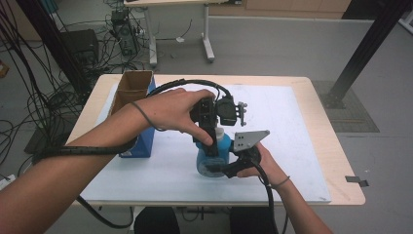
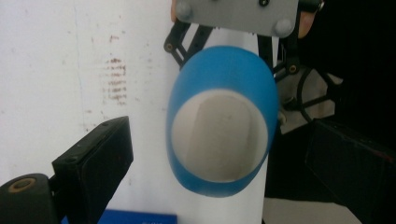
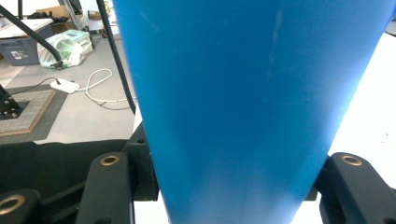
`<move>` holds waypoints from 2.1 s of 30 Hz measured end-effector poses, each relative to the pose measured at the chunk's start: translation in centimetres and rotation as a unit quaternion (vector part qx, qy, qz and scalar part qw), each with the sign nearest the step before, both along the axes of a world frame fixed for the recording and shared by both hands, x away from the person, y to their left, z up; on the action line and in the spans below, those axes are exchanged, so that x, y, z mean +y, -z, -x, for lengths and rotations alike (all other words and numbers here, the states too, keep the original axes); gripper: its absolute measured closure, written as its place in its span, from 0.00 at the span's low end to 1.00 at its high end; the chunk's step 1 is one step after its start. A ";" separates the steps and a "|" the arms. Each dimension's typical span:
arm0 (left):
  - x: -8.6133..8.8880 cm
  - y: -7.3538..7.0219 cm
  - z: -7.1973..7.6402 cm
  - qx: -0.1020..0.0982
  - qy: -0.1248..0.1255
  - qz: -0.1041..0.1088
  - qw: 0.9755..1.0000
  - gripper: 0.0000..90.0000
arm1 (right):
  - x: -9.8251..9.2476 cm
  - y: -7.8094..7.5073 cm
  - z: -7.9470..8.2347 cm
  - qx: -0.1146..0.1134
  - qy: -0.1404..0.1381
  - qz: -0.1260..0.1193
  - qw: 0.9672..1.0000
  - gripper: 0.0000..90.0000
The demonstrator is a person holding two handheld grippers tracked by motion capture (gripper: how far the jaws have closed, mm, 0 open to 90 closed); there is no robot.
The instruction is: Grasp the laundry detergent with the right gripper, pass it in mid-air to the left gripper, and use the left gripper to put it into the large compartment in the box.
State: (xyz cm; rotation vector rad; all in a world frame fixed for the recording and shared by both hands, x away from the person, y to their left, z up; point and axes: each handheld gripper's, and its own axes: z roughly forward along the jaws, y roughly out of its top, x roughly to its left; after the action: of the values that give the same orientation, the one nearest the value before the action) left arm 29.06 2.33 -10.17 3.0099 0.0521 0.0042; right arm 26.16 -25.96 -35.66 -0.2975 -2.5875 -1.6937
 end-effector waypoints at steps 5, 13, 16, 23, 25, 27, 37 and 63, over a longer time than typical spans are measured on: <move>-0.2 -0.1 -0.1 -0.008 0.007 -0.008 1.000 0.06 | 0.0 0.0 0.1 0.000 0.001 0.000 1.000 0.46; -0.3 -0.4 -0.2 -0.007 0.014 -0.009 1.000 0.06 | 0.0 0.0 0.1 0.000 0.002 0.000 1.000 0.46; -0.6 -0.4 0.0 -0.007 0.019 -0.010 1.000 0.06 | 0.1 0.0 0.1 0.000 0.001 0.000 1.000 0.46; -0.7 -0.5 -0.1 -0.003 0.022 -0.011 1.000 0.06 | 0.2 0.0 0.1 0.000 -0.001 0.000 1.000 0.46; -0.7 -0.6 -0.1 -0.005 0.021 -0.012 1.000 0.06 | 0.2 0.0 0.1 0.001 -0.002 0.000 1.000 0.46; -0.7 -0.6 -0.1 -0.004 0.023 -0.011 1.000 0.06 | 0.3 -0.1 0.1 0.000 -0.001 0.001 1.000 0.46; -0.7 -0.4 -0.1 -0.003 0.027 -0.012 1.000 0.06 | 0.3 -0.2 0.2 -0.003 -0.002 0.002 1.000 0.46; -1.0 -0.5 -0.7 0.011 0.027 -0.016 0.999 0.06 | 0.4 -0.1 0.2 -0.004 -0.001 0.004 1.000 0.47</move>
State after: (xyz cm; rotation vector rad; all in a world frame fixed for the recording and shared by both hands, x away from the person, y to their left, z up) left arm 29.78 1.32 -9.66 3.0416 -0.0277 -0.0334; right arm 25.94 -25.53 -35.56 -0.2889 -2.5998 -1.6873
